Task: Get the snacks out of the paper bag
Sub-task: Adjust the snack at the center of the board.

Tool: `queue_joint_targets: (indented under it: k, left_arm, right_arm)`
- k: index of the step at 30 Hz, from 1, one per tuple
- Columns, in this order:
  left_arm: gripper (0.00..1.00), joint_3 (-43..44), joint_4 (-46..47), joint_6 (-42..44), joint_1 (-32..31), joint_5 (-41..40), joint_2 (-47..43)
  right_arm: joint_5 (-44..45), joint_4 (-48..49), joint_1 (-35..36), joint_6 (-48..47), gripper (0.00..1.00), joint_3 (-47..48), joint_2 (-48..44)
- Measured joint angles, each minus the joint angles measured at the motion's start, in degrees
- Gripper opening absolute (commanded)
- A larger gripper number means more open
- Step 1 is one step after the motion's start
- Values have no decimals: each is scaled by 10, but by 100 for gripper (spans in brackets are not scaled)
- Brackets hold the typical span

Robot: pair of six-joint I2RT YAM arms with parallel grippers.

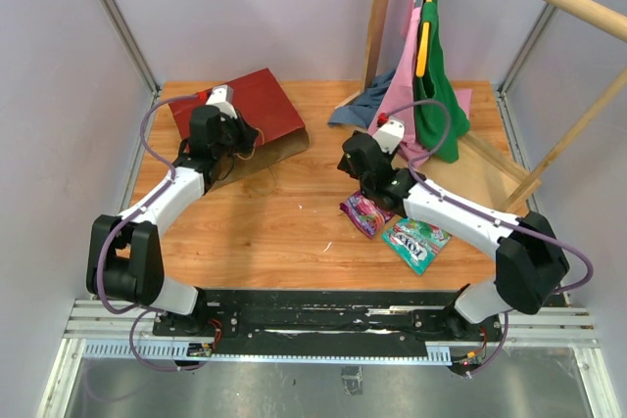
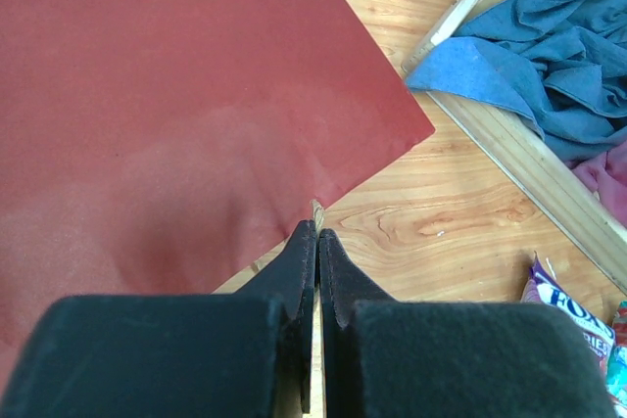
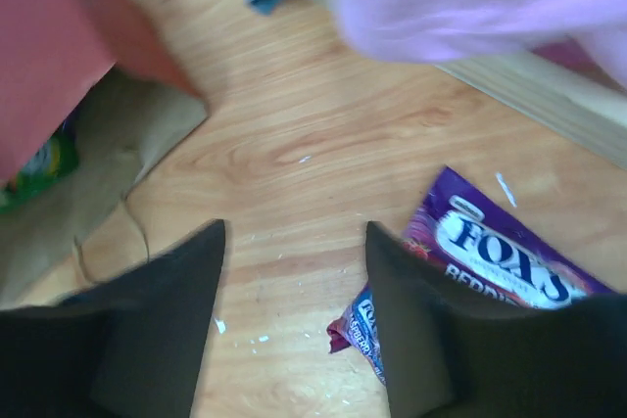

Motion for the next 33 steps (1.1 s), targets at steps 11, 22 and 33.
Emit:
queue_joint_targets:
  k: [11, 22, 33]
  left_arm:
    - [0, 0, -5, 5, 0, -2, -3]
    - [1, 0, -12, 12, 0, -3, -6]
    - [0, 0, -13, 13, 0, -5, -6]
  right_arm:
    - [-191, 87, 7, -44, 1, -87, 54]
    - [-292, 212, -54, -23, 1, -196, 84]
    - [-411, 373, -78, -28, 11, -268, 61]
